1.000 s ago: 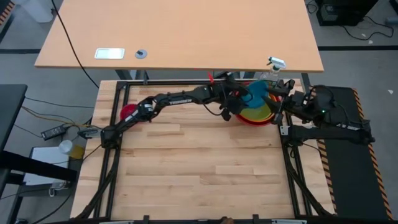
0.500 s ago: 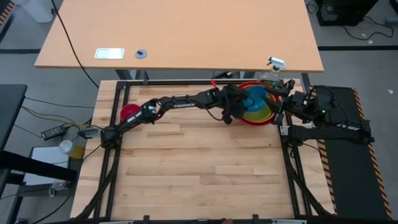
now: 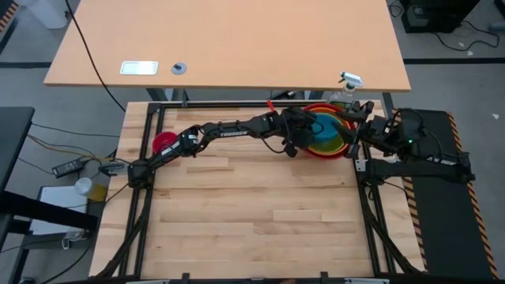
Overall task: Nest bowls inside each other
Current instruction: Stack the blue bowl into the green bowl, then stack the pink bowl into the blue bowl
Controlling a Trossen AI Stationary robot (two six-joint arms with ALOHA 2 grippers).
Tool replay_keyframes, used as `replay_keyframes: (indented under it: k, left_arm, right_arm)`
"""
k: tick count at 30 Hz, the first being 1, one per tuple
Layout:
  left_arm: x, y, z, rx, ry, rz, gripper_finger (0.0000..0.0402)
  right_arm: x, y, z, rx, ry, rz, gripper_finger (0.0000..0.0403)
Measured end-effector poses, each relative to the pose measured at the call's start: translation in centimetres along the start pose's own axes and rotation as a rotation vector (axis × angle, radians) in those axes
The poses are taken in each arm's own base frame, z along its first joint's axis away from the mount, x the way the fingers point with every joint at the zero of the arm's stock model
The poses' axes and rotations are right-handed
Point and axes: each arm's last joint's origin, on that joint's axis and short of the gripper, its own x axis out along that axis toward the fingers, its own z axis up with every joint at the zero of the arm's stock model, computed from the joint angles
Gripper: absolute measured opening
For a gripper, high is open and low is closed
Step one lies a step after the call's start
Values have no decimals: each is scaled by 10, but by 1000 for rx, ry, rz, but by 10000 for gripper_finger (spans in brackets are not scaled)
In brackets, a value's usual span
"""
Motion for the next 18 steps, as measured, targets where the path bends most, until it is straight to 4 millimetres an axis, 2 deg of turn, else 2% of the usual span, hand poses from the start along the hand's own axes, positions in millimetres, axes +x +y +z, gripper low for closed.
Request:
replay_keyframes:
  k: [9, 14, 18]
  left_arm:
    - [-2, 5, 3, -225, -158, -43, 174]
    - [-2, 5, 3, -260, -160, -59, 185]
    - [-15, 12, 13, -303, -88, -32, 185]
  right_arm:
    - [0, 0, 0, 1, 0, 0, 165]
    - [0, 0, 0, 2, 1, 1, 165]
    - [0, 0, -1, 0, 11, 2, 165]
